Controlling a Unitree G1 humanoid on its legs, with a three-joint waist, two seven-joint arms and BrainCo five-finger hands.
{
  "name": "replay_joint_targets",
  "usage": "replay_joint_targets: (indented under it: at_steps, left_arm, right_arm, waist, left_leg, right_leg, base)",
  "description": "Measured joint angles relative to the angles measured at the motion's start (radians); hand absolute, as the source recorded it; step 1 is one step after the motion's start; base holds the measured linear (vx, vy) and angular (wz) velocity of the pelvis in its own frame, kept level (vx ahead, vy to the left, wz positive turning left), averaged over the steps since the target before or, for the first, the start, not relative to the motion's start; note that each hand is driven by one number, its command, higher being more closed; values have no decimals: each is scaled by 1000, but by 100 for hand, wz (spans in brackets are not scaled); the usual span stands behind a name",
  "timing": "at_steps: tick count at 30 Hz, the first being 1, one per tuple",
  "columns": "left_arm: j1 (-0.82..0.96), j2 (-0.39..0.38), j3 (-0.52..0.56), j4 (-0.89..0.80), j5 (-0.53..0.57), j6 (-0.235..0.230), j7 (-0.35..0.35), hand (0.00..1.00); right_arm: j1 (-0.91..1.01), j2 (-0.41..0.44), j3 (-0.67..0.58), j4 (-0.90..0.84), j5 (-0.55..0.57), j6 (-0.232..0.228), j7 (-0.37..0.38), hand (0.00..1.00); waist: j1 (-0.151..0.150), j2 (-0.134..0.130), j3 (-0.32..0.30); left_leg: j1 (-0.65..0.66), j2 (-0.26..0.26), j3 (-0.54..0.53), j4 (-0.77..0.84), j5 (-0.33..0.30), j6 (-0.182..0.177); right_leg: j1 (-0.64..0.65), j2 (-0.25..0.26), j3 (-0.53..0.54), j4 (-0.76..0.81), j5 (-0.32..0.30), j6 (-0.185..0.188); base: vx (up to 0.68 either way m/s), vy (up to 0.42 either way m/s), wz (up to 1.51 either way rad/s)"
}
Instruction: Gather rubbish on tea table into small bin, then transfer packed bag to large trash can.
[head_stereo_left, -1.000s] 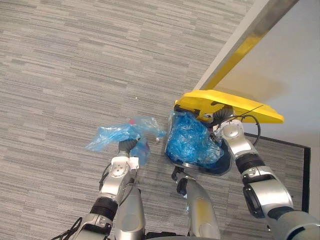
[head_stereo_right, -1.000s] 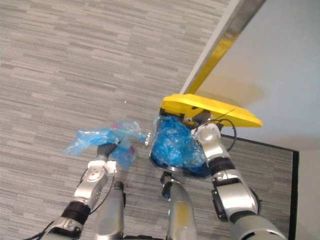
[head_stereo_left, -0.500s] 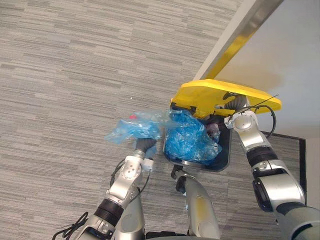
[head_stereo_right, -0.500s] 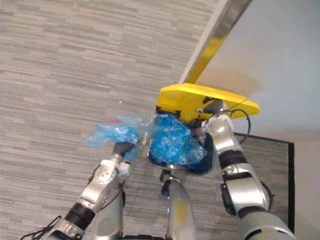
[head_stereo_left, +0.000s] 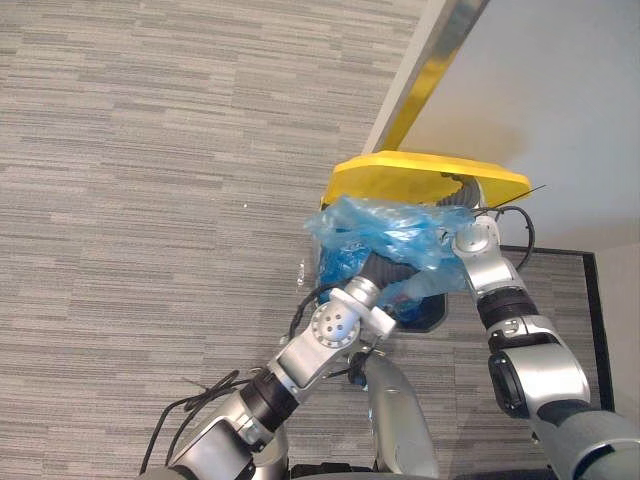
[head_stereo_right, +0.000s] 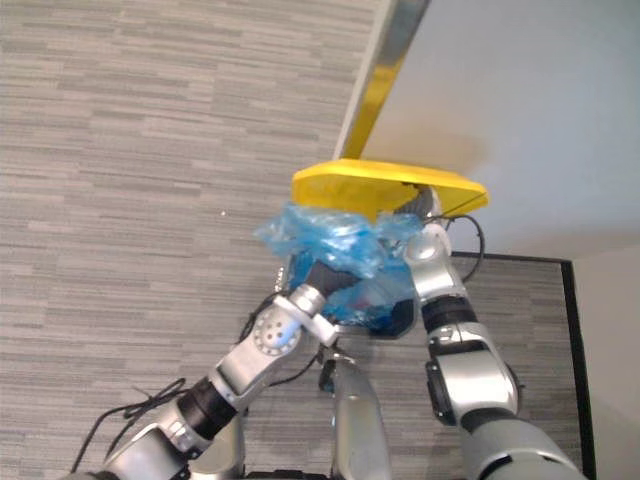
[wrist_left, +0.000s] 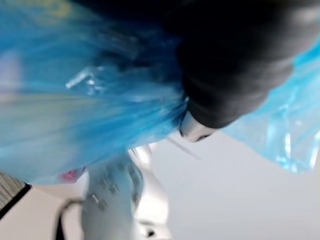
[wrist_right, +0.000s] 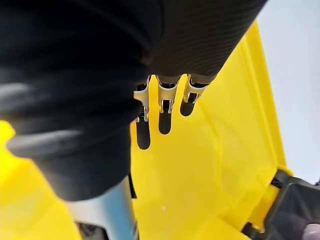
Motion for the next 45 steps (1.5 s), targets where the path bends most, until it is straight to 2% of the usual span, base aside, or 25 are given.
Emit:
replay_joint_targets:
  at_steps: [5,7,11,12,16,19,20,29,32,39,45]
  left_arm:
    - [-106,-39,2,140,31,3,17,100]
    - [-135,-44,25,215,49,10,25,100]
    - [-193,-57,48,383,83,39,38,100]
    - [-225,-57,68,451,92,50,38,100]
    - [-280,-41,133,580,137,91,39,100]
    - [-289,-14,173,631,177,94,39,100]
    - [-293,-11,180,645,187,95,39,0]
    - [-328,26,326,783,290,139,48,0]
    - [-328,25,330,789,305,156,60,0]
    - [-327,23,330,782,306,156,75,0]
    - [-303,24,329,693,284,151,84,0]
  right_arm:
    - [-8,3,2,-107,13,19,-3,0]
    - [-30,10,5,-119,19,19,-7,0]
    - [-57,32,54,-152,39,24,-8,0]
    - [-85,36,75,-153,39,24,-11,0]
    - [-150,35,140,-187,70,24,-18,0]
    - [-188,39,180,-200,99,12,-25,0]
    - [-190,39,183,-205,110,10,-25,0]
    - [-260,38,249,-229,158,-7,-26,0]
    - [-278,38,269,-229,171,-16,-22,0]
    - [-284,39,286,-229,175,-17,-11,0]
    - [-274,63,290,-228,162,-16,8,0]
  waist:
    - [-2,-1,-1]
    - [-19,-2,-1]
    - [-32,-2,-1]
    - [-49,-3,0]
    - [-58,-23,10]
    - [-66,-32,17]
    - [-67,-32,19]
    - [-77,-30,42]
    - [-77,-30,51]
    - [-79,-30,51]
    - [-75,-26,49]
  left_leg:
    - [-41,-2,28,9,0,0]
    - [-69,2,32,19,-2,-2]
    - [-82,17,52,30,-9,-7]
    - [-108,24,52,46,-15,-5]
    - [-178,50,71,93,-35,-8]
    - [-228,65,81,124,-43,-14]
    - [-233,67,81,127,-43,-14]
    - [-335,82,64,182,-59,-7]
    - [-349,83,67,191,-59,-10]
    - [-343,84,72,191,-58,-12]
    - [-308,77,73,189,-58,-11]
  right_leg:
    - [-56,3,23,-1,11,1]
    - [-83,8,28,-1,20,0]
    - [-106,19,39,-2,26,-2]
    - [-124,24,40,-3,29,-1]
    - [-182,52,51,-24,54,-10]
    - [-223,67,60,-31,72,-13]
    - [-226,69,61,-35,75,-14]
    - [-301,80,58,-32,90,-26]
    - [-314,82,61,-31,99,-27]
    - [-313,85,68,-29,100,-28]
    - [-286,76,67,-12,96,-31]
  base:
    - [-16,3,-13]
    - [-3,-4,-14]
    - [15,-10,-17]
    - [-15,-32,-12]
    - [-19,-31,-24]
    - [0,-47,-20]
    - [1,-44,-8]
    - [-10,-41,0]
    - [-1,-12,-5]
    - [0,0,0]
    - [-6,-12,2]
